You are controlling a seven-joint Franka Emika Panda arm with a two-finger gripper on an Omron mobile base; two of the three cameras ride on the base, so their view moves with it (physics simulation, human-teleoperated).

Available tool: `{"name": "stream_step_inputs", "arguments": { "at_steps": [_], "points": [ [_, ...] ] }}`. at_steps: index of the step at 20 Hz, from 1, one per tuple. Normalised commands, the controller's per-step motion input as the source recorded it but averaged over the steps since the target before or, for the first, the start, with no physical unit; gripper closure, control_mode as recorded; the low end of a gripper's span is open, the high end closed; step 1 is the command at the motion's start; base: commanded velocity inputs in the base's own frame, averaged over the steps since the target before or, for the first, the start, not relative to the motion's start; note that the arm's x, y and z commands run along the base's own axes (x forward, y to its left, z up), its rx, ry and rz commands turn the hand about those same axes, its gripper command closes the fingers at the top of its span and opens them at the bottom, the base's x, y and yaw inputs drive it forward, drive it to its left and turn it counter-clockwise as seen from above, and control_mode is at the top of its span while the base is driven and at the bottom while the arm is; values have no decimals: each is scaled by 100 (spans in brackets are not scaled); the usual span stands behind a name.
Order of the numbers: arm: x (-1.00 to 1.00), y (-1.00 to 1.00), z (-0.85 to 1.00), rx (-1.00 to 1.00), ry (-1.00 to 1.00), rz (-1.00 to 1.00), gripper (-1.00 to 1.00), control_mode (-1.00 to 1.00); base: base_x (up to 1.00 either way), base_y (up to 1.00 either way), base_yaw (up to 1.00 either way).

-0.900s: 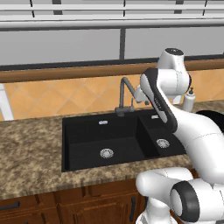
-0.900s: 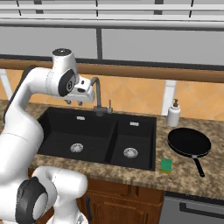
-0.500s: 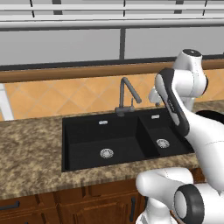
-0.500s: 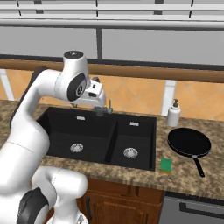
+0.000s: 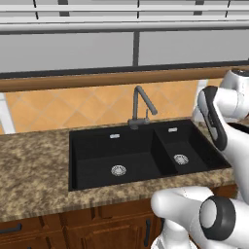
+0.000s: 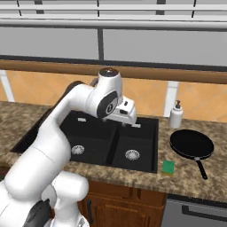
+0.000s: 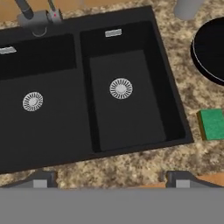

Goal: Pick the pan and sponge and place them into the sink. Then turn on the water.

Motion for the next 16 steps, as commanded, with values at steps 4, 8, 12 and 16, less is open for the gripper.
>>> {"name": "stream_step_inputs", "arguments": {
  "at_steps": [4,8,12,16],
  "points": [
    [33,-100,-91,0,8,-28,-100,-100,0,0,0],
    [23,-100,-86,0,9,-25,-100,-100,0,0,0],
    [20,-88,-69,0,4,-21,-100,-100,0,0,0],
    [34,-84,-54,0,0,-3,-100,-100,0,0,0]
  ]
}}
